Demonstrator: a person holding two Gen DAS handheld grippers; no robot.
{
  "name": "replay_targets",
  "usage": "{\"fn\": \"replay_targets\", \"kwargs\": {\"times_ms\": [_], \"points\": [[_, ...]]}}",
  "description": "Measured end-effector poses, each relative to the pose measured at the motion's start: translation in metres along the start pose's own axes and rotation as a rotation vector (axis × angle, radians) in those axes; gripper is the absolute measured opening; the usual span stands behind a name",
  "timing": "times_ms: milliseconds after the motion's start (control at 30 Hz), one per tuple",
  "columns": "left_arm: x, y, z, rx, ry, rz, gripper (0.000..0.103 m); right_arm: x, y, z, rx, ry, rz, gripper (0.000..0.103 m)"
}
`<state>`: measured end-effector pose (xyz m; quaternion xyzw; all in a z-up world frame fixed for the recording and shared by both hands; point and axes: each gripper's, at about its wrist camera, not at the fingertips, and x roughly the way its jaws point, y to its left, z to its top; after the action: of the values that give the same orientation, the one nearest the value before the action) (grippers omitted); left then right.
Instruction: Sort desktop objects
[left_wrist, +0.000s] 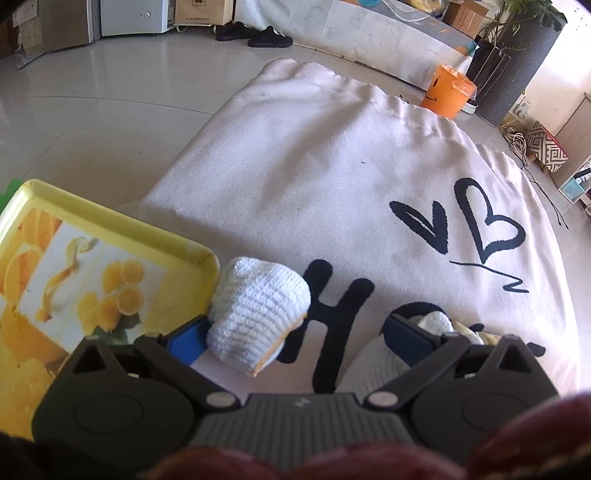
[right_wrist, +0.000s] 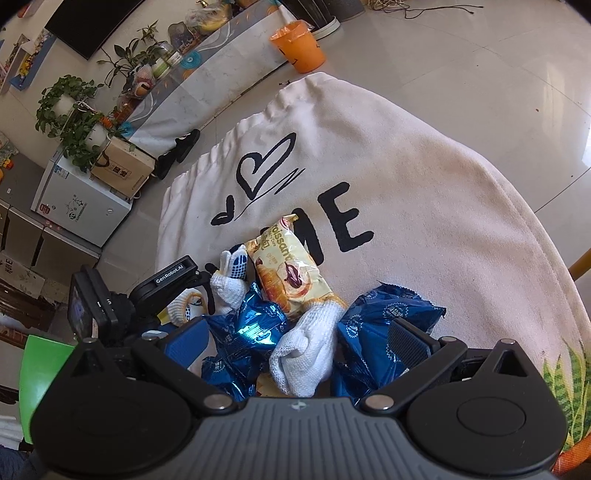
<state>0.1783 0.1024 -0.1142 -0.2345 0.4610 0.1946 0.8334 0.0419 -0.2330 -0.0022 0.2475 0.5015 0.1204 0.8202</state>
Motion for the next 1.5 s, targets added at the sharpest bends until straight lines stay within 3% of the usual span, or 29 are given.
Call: {"fn": "replay_targets", "kwargs": {"times_ms": [400,533,700,867,967,1133,1500], "points": [[-0.019,-0.055,-0.029,0.103,0.106,-0.211,0.102,-0.004,-0.003,0.002,0.001,-0.021,-0.018,0.103],[-0.036,-0.074,-0.045,0.160,0.134,-0.241,0.102,-0.008,-0.006,0.005,-0.001,-0.039,-0.042,0.103],[-0.066,-0.082,-0.063,0.199,0.133,-0.191,0.103,-0.013,-0.011,0.009,-0.019,-0.063,-0.079,0.103],[-0.094,-0.069,-0.077,0.158,0.114,-0.149,0.103,-0.020,-0.015,0.010,-0.032,-0.086,-0.086,0.103],[-0.107,-0.060,-0.085,0.130,0.104,-0.078,0.103,-0.021,-0.011,0.009,-0.075,-0.089,-0.093,0.103],[-0.128,-0.045,-0.100,0.079,0.092,-0.031,0.103,-0.023,-0.003,0.003,-0.157,-0.104,-0.099,0.103],[-0.172,-0.038,-0.154,0.139,0.084,0.034,0.103,-0.020,0.003,-0.011,-0.310,-0.101,-0.179,0.103]]}}
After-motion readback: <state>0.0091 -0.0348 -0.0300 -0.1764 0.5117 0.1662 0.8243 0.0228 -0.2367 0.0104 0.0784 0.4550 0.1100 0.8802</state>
